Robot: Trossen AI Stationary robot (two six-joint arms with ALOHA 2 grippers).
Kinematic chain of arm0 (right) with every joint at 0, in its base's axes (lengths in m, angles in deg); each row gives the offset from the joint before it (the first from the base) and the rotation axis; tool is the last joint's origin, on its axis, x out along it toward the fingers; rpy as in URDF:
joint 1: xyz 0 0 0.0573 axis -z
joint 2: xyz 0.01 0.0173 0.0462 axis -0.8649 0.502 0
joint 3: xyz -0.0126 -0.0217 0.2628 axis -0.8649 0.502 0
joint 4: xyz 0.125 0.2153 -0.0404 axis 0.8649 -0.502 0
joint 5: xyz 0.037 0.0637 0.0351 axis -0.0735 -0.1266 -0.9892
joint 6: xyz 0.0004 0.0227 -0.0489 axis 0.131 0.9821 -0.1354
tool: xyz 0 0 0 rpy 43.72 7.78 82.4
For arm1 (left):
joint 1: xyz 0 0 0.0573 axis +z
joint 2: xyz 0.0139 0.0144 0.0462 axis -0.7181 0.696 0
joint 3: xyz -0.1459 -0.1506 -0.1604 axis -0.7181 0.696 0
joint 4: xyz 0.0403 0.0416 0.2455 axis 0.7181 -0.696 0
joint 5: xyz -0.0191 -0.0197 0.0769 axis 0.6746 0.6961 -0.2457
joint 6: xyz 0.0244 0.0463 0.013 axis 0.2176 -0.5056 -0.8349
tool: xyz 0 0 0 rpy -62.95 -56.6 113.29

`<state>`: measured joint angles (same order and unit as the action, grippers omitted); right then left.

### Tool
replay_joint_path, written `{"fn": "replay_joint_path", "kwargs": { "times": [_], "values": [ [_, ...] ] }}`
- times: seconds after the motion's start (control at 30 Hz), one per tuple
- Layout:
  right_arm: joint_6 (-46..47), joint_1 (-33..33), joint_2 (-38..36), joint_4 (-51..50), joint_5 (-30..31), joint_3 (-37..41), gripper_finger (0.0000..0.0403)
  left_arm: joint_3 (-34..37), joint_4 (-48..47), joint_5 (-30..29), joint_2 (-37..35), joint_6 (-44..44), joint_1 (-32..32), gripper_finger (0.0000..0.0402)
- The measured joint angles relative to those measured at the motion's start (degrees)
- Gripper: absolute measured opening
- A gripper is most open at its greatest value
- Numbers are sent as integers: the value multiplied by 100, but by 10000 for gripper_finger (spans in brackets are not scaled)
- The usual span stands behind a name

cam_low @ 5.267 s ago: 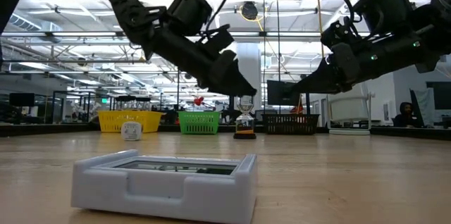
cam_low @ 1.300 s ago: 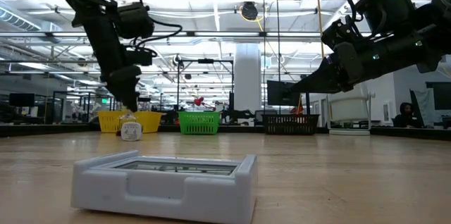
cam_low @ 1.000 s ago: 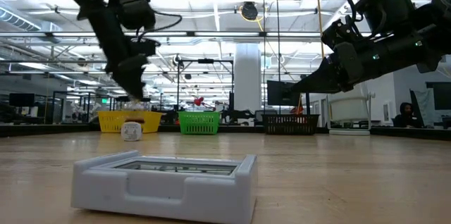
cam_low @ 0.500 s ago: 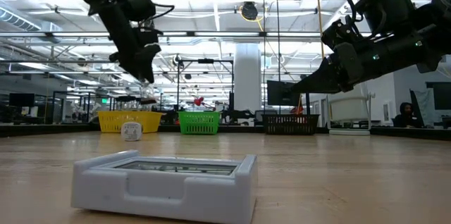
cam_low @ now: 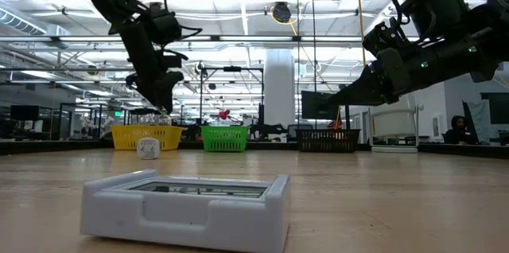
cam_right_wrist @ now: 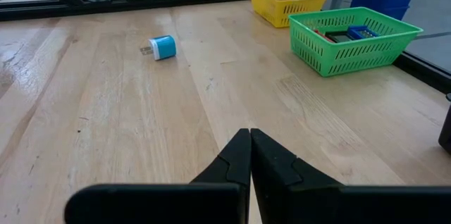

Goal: Pick & Place Office items
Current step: Put the orange sand timer in the yellow bin

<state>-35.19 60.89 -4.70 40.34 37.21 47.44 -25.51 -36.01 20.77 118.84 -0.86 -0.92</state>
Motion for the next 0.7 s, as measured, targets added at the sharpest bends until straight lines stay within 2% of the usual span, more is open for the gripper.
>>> {"fn": "replay_joint_path", "kwargs": {
  "times": [0.37, 0.7],
  "values": [
    [9, 0, 0, -17, 0, -1, 0, 7, 102, -80, 74, -27, 5, 201],
    [15, 0, 0, -26, -2, 1, 0, 509, 712, -94, 74, -153, 6, 201]
  ]
}}
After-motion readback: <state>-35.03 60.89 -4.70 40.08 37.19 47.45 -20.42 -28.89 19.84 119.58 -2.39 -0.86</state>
